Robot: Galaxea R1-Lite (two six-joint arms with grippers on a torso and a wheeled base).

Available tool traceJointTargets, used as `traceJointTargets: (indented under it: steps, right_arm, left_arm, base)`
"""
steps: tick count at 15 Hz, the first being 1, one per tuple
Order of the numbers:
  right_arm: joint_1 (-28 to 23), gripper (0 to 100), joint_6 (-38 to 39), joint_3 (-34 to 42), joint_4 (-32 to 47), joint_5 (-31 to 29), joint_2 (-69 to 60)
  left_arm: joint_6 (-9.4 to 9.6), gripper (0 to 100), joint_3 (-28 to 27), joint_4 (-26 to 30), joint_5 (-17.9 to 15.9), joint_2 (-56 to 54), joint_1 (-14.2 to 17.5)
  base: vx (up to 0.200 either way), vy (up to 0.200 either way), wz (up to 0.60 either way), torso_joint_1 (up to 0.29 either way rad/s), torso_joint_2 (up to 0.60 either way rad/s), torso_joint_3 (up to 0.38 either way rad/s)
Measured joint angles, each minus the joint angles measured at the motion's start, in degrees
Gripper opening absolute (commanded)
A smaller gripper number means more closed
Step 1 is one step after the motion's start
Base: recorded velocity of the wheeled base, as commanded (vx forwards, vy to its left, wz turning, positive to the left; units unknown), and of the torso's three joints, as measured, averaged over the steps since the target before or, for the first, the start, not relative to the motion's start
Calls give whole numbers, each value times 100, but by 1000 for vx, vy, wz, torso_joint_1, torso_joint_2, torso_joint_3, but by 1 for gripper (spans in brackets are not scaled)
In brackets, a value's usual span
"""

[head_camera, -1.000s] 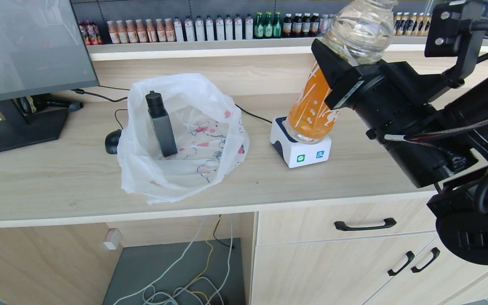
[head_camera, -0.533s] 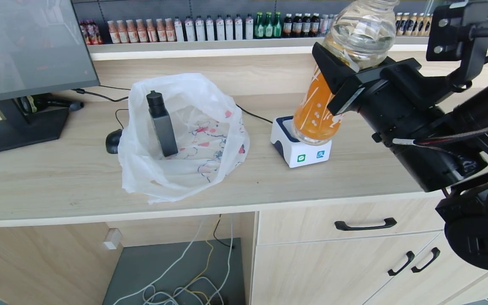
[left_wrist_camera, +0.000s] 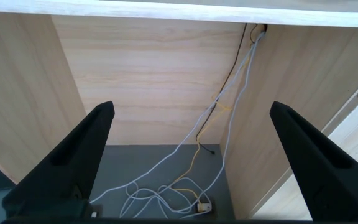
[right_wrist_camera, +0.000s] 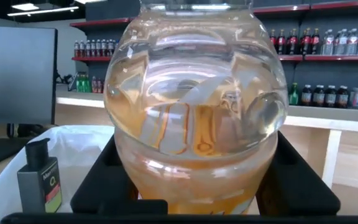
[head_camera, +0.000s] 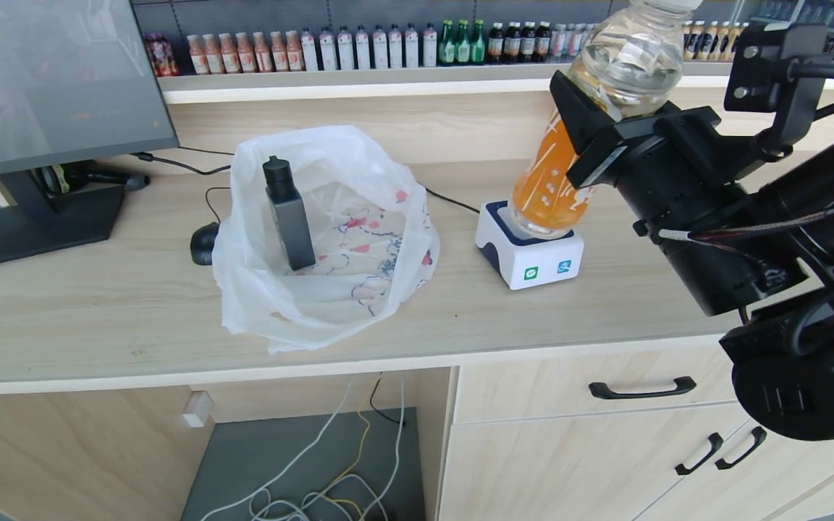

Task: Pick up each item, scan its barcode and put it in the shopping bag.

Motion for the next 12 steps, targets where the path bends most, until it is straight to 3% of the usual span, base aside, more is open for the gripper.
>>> traceJointTargets:
  steps: [11,12]
  right_arm:
    - [28,0,205,-111,-79,-49,176]
    - [39,0,205,-113,-90,-46,190]
  left_arm:
    - [-11,100,0,-5,-2,0,0]
    - [-7,100,0,-7,-2,0,0]
  base:
    - [0,200,0,1,4,3]
    - [0,0,0,0,0,0]
